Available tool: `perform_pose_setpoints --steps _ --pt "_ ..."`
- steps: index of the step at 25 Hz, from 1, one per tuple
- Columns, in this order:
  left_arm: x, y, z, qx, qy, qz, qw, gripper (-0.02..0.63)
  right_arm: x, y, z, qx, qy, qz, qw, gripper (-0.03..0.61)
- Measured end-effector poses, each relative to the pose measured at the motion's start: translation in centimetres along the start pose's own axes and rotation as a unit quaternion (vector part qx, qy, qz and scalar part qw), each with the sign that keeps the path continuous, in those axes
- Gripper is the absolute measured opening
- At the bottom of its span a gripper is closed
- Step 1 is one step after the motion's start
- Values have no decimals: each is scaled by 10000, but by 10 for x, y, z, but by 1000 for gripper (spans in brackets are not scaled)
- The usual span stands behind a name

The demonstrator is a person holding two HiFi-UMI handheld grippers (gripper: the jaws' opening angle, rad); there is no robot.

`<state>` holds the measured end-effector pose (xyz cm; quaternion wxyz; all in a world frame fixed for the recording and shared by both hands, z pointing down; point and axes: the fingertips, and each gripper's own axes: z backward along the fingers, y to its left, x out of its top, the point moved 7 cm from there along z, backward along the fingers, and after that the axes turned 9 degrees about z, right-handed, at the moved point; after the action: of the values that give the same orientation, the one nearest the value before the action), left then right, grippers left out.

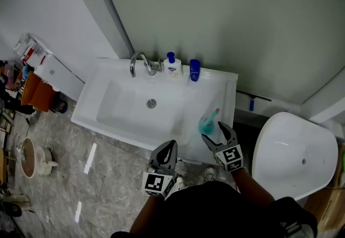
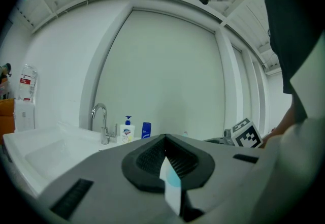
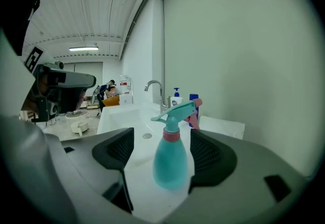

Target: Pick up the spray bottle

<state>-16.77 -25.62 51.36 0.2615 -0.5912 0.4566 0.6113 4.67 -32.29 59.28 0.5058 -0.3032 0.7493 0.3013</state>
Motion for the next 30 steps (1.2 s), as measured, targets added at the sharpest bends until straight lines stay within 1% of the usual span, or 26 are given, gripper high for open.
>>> perform_pose_setpoints --steps 2,12,17,28,30 --pt "0 1 -1 51 19 52 10000 -5 -2 -2 -5 26 21 25 10000 323" --pt "-2 9 -2 268 -23 -30 9996 -5 -9 -5 -24 145 126 143 9997 282" --pt "-1 9 -2 314 72 139 9994 -5 -5 -6 -31 102 81 138 9998 252" --pt "-2 11 0 362 73 186 9991 -5 -9 -11 -32 -148 61 246 9996 141" --pt "-1 10 0 343 94 142 9993 -5 -9 -12 -32 -175 5 274 9995 140"
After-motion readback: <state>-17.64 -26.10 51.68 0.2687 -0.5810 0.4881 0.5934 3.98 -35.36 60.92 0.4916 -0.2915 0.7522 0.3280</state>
